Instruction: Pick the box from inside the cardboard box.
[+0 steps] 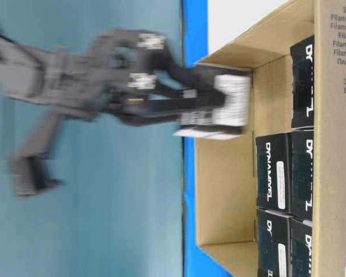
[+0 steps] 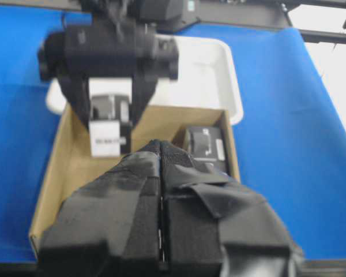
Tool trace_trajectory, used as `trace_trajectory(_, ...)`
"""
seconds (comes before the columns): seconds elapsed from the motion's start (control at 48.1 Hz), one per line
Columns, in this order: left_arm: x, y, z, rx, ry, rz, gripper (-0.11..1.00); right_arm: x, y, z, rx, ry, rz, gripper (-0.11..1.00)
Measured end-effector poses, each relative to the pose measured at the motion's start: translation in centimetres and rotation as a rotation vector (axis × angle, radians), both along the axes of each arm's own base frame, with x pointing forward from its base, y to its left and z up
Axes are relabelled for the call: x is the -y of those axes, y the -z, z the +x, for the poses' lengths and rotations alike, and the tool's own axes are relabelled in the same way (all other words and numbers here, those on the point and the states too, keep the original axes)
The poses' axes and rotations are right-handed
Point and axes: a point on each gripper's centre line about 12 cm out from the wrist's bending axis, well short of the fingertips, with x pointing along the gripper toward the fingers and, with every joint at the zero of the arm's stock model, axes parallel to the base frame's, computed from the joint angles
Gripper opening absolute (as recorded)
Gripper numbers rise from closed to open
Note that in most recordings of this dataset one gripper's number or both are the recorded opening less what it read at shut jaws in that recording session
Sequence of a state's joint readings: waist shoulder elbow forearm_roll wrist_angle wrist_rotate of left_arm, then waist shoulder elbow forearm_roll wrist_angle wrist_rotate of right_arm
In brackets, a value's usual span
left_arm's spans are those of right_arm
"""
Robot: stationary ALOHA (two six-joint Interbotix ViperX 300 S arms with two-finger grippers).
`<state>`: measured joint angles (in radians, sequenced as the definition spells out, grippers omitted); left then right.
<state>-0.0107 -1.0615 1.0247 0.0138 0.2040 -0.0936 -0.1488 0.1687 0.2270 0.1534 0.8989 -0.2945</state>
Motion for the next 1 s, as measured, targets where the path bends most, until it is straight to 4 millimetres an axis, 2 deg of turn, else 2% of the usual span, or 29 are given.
trace_trajectory(0.125, 0.0, 0.0, 0.0, 0.0, 0.0, 0.0, -0.05, 0.9, -3.6, -0.6, 0.005, 0.034, 0.012, 0.61)
trace_trajectory(0.333, 0.0, 0.1, 0.0, -0.002, 0.0, -0.002, -0.05, 3.1, -10.0, -2.8, 0.005, 0.076, 0.018, 0.61)
trace_trajectory(0.499, 0.0, 0.0, 0.0, 0.0, 0.0, 0.0, -0.05, 3.5, -13.0, -4.7, -0.02, 0.077, 0.01, 0.61)
trace_trajectory(0.582, 0.0, 0.1, 0.0, -0.002, 0.0, 0.0, -0.05, 3.8, -13.2, -5.4, -0.045, 0.081, -0.008, 0.61)
trace_trajectory(0.77, 0.0, 0.0, 0.0, 0.002, 0.0, -0.002, -0.05, 4.9, -12.3, -7.1, -0.088, 0.105, -0.03, 0.61)
trace_trajectory(0.999, 0.0, 0.0, 0.0, 0.002, 0.0, -0.002, -0.05, 5.2, -11.6, -8.8, -0.112, 0.119, -0.028, 0.61)
